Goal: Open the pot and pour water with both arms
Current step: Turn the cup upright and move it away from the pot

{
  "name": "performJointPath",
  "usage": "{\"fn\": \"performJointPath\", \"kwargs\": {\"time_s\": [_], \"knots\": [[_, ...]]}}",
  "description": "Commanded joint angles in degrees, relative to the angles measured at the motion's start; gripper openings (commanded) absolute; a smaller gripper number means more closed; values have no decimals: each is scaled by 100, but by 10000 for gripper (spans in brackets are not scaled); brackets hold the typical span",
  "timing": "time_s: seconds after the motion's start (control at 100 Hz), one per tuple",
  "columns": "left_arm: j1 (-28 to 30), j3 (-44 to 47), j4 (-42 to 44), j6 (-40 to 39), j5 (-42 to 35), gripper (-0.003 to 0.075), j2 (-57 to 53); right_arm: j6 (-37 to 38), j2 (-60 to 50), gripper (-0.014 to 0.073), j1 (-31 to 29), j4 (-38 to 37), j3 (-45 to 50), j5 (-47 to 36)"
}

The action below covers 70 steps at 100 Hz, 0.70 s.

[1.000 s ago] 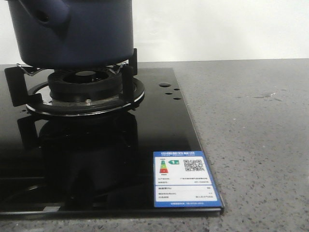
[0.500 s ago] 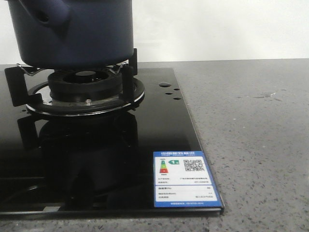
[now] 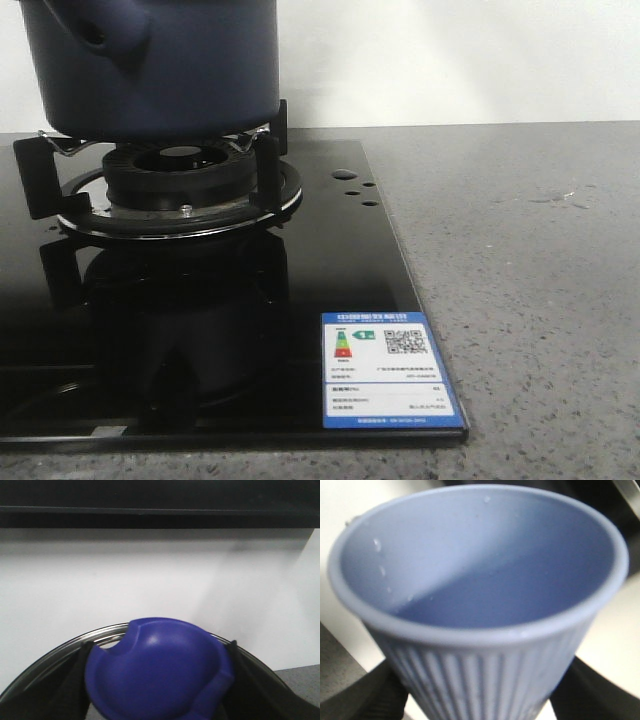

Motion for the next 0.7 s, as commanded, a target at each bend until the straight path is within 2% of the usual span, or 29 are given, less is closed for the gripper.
{"fn": "performJointPath", "kwargs": {"time_s": [0.0,0.17,0.28,0.4,0.69], "knots": [[6,-218,19,4,-721,369,-164,656,-516,302,-333,43,90,-336],[6,-218,19,4,-721,369,-164,2092,-1167,302,-1258,52,1022,-1464],[6,-218,19,4,-721,369,-164,2646,-1522,302,-1894,52,1642,-2213],[6,-218,19,4,-721,369,-164,2902,-1870,302,-2579,52,2344,-2992],[6,-218,19,4,-721,369,-164,2877,-2238,302,-4422,520,3887,-5296]]}}
